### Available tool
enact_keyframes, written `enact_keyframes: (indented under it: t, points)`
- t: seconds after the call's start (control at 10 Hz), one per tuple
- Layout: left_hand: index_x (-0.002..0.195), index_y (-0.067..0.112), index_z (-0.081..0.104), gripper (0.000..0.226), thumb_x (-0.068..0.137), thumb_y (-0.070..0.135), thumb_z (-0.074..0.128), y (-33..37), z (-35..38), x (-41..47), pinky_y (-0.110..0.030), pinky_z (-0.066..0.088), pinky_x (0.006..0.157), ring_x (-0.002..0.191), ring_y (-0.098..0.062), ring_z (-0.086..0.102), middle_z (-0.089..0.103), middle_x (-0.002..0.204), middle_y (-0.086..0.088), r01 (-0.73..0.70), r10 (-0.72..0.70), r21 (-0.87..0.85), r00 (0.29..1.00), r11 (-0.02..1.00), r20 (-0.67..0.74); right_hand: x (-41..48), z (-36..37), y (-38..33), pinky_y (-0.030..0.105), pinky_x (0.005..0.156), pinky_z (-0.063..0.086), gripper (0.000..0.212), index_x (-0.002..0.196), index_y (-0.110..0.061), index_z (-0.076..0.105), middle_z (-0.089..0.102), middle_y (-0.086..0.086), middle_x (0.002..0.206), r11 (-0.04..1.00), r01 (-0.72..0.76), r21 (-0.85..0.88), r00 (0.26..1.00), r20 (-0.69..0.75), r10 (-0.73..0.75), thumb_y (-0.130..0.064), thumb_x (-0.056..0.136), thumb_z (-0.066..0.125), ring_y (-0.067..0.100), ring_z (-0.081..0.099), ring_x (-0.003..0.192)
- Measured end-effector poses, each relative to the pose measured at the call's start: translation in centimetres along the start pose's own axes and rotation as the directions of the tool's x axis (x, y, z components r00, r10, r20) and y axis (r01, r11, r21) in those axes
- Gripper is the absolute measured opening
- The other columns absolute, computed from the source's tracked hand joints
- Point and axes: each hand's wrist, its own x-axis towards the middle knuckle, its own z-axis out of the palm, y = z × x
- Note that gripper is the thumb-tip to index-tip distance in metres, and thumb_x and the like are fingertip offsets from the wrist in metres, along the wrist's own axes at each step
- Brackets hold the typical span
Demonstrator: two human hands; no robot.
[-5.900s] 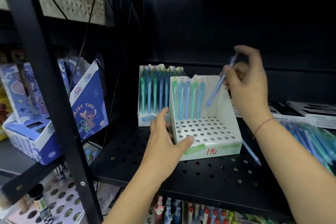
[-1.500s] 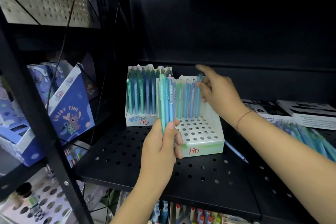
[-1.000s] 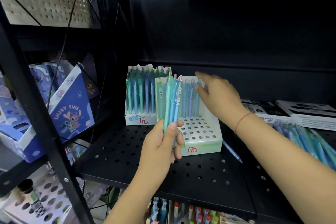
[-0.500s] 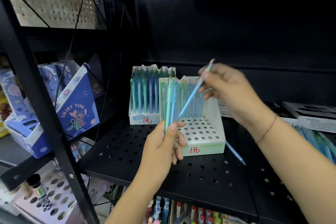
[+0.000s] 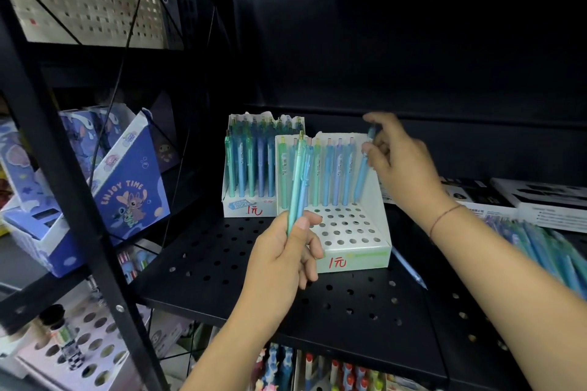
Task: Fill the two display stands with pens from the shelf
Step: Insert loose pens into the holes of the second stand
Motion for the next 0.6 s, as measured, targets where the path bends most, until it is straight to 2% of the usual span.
enact_keyframes:
  t: [0.2, 0.3, 0.4, 0.5, 0.6]
  points:
    - [0.1, 0.019, 0.062, 0.025, 0.101, 0.026, 0.039, -0.05, -0.03, 0.02, -0.021, 0.039, 0.045, 0.051, -0.014, 0.049, 0.059, 0.069, -0.001, 0.001, -0.001, -0.003, 1.0, 1.0, -0.001, 0.29, 0.42, 0.49, 0.026, 0.068, 0.043, 0.042, 0.136, -0.024, 0.046, 0.053, -0.004, 0.087, 0.998, 0.039, -0.054, 0.999, -0.025, -0.041, -0.017, 0.096, 0.054, 0.012, 0.051, 0.075]
    - [0.1, 0.019, 0.062, 0.025, 0.101, 0.027, 0.039, -0.05, -0.02, 0.02, -0.021, 0.04, 0.045, 0.051, -0.015, 0.049, 0.059, 0.069, -0.002, 0.004, -0.004, -0.001, 1.0, 1.0, -0.002, 0.48, 0.49, 0.75, 0.028, 0.071, 0.043, 0.044, 0.138, -0.026, 0.044, 0.05, -0.005, 0.093, 0.994, 0.02, -0.11, 0.998, -0.064, -0.027, -0.021, 0.096, 0.053, 0.012, 0.05, 0.081]
    - [0.1, 0.019, 0.062, 0.025, 0.1, 0.027, 0.039, -0.08, 0.02, 0.05, -0.021, 0.04, 0.045, 0.051, -0.014, 0.049, 0.059, 0.068, -0.001, -0.001, 0.001, 0.003, 1.0, 1.0, -0.003, 0.6, 0.44, 0.91, 0.027, 0.072, 0.045, 0.038, 0.132, -0.025, 0.05, 0.053, -0.001, 0.089, 0.999, -0.034, -0.018, 0.996, -0.078, 0.033, -0.02, 0.095, 0.054, 0.012, 0.051, 0.079]
    - [0.1, 0.019, 0.062, 0.025, 0.1, 0.028, 0.039, -0.13, 0.03, 0.05, -0.021, 0.04, 0.045, 0.051, -0.014, 0.049, 0.059, 0.068, 0.0, -0.005, 0.005, 0.009, 1.0, 1.0, -0.003, 0.66, 0.5, 0.97, 0.021, 0.076, 0.047, 0.023, 0.116, -0.019, 0.062, 0.059, -0.004, 0.094, 0.995, -0.058, 0.085, 0.99, -0.126, 0.069, -0.015, 0.095, 0.054, 0.007, 0.054, 0.082]
    - [0.101, 0.019, 0.062, 0.025, 0.1, 0.028, 0.039, -0.14, -0.03, 0.07, -0.021, 0.04, 0.045, 0.051, -0.014, 0.049, 0.06, 0.068, 0.0, -0.006, 0.006, 0.011, 1.0, 1.0, 0.0, 0.7, 0.63, 0.69, 0.018, 0.071, 0.046, 0.024, 0.116, -0.018, 0.062, 0.06, -0.004, 0.09, 0.993, -0.054, 0.109, 0.989, -0.128, 0.068, -0.013, 0.094, 0.056, 0.006, 0.054, 0.076]
